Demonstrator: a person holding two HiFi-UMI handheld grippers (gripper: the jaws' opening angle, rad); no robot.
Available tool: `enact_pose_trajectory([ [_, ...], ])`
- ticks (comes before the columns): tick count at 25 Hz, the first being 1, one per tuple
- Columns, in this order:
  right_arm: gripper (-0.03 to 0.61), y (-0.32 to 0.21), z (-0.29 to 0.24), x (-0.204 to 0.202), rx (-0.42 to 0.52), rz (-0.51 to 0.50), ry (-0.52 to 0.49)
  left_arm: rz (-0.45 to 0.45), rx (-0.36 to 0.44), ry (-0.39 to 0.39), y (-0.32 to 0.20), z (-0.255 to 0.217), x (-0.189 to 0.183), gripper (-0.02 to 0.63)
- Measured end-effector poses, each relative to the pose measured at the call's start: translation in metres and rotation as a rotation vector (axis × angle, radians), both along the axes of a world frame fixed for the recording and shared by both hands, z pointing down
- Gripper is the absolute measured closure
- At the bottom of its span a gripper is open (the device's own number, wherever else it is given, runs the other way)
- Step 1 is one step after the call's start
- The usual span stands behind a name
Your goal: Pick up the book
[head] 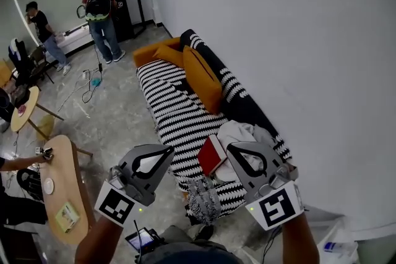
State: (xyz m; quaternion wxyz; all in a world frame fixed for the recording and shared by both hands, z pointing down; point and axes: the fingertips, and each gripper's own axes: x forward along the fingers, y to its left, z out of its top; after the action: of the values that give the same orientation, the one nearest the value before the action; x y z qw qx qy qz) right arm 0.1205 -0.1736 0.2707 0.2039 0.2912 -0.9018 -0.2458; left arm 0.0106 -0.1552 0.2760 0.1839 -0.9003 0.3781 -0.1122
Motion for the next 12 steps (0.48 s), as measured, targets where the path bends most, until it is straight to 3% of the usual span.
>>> enact_pose_trajectory([
  [6, 0.566, -0.019, 0.007, 0.007, -0.019, -0.003, -0.011, -0.005, -0.009, -0.012, -0.019, 0.005, 0.006, 0.609],
  [10, 0.566, -0.033, 0.008, 0.005, 0.022, -0.021, -0.032, 0.016, -0.016, -0.017, -0.035, 0.01, 0.009, 0.609],
  [12, 0.566, -0.041, 0.013, 0.005, -0.016, 0.006, -0.017, 0.028, -0.017, -0.027, -0.045, 0.012, 0.008, 0.609],
])
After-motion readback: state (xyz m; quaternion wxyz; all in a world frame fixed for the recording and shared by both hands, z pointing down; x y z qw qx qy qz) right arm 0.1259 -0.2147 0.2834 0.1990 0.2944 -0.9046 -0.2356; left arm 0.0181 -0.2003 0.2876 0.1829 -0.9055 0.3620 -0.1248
